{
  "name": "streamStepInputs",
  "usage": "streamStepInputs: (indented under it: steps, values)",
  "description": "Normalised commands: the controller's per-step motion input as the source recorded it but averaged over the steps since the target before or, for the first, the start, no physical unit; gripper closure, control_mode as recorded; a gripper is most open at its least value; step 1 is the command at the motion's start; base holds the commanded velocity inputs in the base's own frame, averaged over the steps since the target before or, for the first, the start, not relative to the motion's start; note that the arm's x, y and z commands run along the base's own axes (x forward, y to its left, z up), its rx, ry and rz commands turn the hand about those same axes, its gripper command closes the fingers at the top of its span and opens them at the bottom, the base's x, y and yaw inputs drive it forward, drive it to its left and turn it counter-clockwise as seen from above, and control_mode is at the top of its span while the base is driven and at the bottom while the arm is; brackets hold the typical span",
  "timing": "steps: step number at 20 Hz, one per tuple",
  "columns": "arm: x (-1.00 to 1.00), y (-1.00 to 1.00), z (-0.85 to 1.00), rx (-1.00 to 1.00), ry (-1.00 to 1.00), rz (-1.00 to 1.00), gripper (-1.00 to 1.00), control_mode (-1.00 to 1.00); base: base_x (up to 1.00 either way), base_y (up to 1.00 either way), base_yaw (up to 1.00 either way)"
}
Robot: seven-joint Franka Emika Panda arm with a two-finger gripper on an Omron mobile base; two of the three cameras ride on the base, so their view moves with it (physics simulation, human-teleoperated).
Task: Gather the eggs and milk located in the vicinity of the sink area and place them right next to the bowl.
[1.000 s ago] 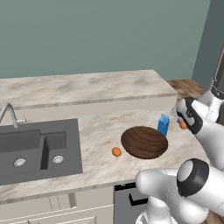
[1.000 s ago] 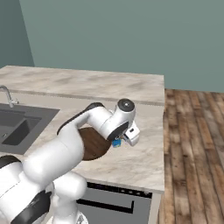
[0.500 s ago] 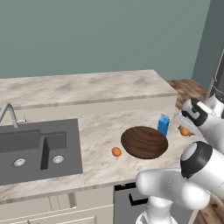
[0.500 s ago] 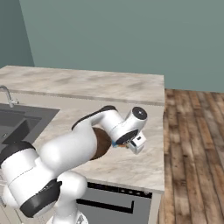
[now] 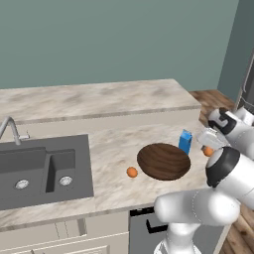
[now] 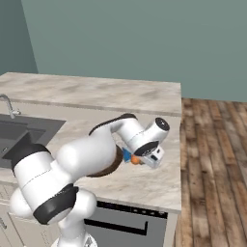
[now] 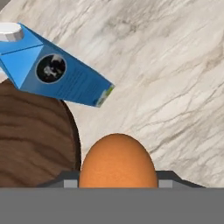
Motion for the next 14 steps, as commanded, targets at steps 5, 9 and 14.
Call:
streamStepInputs:
  steps: [5, 9, 14]
  values:
    - [-0.06, -0.04, -0.09, 0.00, -0.12, 0.32, 1.00, -1.00, 0.00, 0.00, 0.00]
    - [-0.47, 0.00, -0.08, 0.00, -0.21, 0.21, 1.00, -1.00, 0.00, 0.00, 0.00]
    - [-0.42, 0.03, -0.10, 0.00, -0.14, 0.06, 1.00, -1.00, 0.00, 0.00, 0.00]
